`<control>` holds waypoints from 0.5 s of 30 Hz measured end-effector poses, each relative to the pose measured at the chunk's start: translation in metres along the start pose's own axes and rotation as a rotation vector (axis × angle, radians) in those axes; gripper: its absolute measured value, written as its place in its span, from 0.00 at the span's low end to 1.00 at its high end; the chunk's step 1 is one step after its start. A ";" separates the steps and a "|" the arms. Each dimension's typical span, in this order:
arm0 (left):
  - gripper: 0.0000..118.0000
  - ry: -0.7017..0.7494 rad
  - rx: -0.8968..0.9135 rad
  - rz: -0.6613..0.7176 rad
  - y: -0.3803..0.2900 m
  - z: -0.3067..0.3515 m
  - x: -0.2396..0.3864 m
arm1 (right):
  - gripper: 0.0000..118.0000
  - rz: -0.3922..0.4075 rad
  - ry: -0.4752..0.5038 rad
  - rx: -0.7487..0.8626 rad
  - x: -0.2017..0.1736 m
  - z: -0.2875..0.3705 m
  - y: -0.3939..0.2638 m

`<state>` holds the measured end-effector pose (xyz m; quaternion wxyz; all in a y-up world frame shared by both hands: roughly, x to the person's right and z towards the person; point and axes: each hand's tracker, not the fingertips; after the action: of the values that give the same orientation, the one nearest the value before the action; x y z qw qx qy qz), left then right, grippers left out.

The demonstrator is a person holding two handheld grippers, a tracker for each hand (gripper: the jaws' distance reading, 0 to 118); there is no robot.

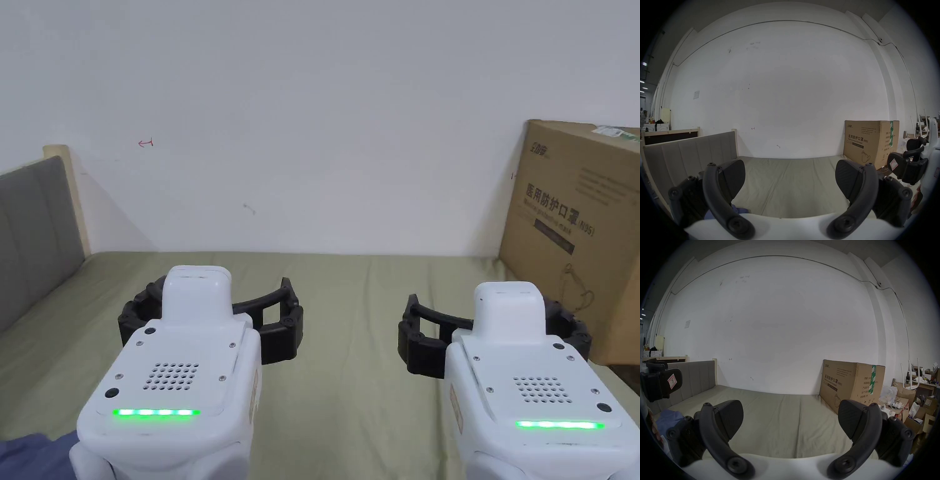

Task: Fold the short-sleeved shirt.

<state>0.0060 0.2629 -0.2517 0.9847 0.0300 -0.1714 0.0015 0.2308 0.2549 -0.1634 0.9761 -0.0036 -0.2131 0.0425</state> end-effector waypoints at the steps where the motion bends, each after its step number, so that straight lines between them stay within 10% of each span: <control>1: 0.95 0.000 0.000 -0.001 0.000 0.000 0.000 | 0.98 0.004 -0.001 0.003 -0.001 0.000 0.000; 15: 0.95 0.011 0.007 0.001 0.001 0.002 0.002 | 0.98 0.013 -0.006 0.005 -0.002 0.004 0.003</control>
<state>0.0072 0.2642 -0.2486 0.9856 0.0335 -0.1658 0.0026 0.2268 0.2571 -0.1610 0.9752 -0.0023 -0.2158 0.0495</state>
